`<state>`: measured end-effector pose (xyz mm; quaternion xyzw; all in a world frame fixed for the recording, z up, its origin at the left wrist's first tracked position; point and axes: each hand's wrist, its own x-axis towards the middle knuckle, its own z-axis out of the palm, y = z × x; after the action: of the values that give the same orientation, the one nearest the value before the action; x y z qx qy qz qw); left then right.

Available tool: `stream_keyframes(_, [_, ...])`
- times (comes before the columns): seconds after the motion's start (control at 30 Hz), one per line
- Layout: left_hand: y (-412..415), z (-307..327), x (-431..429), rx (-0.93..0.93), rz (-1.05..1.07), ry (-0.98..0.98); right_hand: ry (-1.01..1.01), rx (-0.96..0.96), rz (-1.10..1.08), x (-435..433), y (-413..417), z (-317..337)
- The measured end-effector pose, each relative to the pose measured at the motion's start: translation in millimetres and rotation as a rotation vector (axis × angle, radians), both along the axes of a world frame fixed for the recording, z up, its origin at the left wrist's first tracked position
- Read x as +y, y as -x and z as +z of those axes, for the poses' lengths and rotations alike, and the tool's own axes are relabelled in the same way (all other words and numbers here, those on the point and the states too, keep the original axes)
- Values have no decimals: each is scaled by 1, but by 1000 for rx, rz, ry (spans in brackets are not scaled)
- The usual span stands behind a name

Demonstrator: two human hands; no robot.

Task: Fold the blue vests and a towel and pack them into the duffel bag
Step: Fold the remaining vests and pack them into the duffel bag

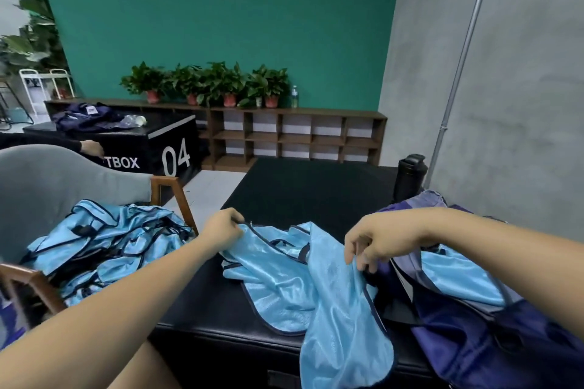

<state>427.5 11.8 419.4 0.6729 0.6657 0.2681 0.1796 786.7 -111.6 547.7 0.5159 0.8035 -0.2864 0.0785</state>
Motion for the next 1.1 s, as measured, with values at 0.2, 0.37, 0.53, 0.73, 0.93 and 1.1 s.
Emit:
stream_keyframes(0.2, [-20,58,-26,-134,-120,-166,-188,190,-128,15,32,-7])
stream_keyframes(0.37, [-42,103,-52,-142,-276,-291,-87,566,-385,37,59,-11])
stream_keyframes(0.53, [-63,134,-88,-131,-426,-384,218,777,-543,50,70,-10])
stream_keyframes(0.73, [-84,144,-126,-155,-598,-335,431,1004,-465,42,80,-8])
stream_keyframes(0.93, [-88,145,-140,-223,-737,-260,316,958,-445,37,82,4])
stream_keyframes(1.1, [-65,127,-123,-374,-577,-260,196,1001,-464,30,59,25])
